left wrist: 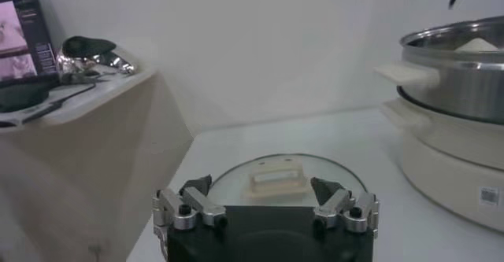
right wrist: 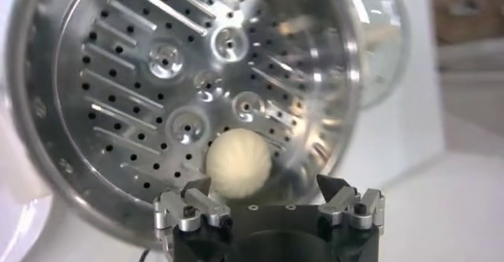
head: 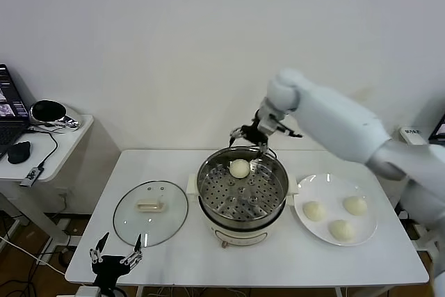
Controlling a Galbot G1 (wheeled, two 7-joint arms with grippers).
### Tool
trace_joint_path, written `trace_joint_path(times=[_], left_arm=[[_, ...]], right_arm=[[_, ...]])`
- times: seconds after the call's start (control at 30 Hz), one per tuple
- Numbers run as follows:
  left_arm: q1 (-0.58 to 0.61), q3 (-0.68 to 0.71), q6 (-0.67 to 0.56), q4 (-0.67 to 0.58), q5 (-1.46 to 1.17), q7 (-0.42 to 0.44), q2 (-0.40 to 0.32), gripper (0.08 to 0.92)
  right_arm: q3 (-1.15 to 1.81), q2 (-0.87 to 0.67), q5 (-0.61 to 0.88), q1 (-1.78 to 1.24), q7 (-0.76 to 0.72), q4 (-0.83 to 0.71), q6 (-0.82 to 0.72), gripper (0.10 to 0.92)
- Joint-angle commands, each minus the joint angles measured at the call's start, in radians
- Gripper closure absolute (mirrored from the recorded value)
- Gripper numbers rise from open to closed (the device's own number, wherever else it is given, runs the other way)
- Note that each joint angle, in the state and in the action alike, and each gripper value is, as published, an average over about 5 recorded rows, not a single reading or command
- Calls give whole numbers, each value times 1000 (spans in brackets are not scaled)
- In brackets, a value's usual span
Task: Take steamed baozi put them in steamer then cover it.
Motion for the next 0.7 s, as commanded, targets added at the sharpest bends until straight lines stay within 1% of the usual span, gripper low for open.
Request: trace_joint_path(times=[0.03, 0.13, 0.23, 0.43, 0.7], left_arm=[[-13, 8, 9, 17, -22, 3, 26, 177], [-11, 12, 12, 24, -26, 4, 37, 177], [-5, 13, 15, 18, -29, 6, 40, 177], [10, 15, 18, 6, -28, 7, 31, 177], [31, 16, 18, -4, -20, 6, 18, 177]], right_arm=[[43, -409, 135, -16, -21, 228, -617, 203], [123, -469, 100, -113, -45, 252, -721, 203], [187, -495, 47, -224, -62, 263, -755, 203], [268, -480, -49, -439, -51, 259, -727, 203], [340, -361, -113, -598, 18, 201, -709, 203]])
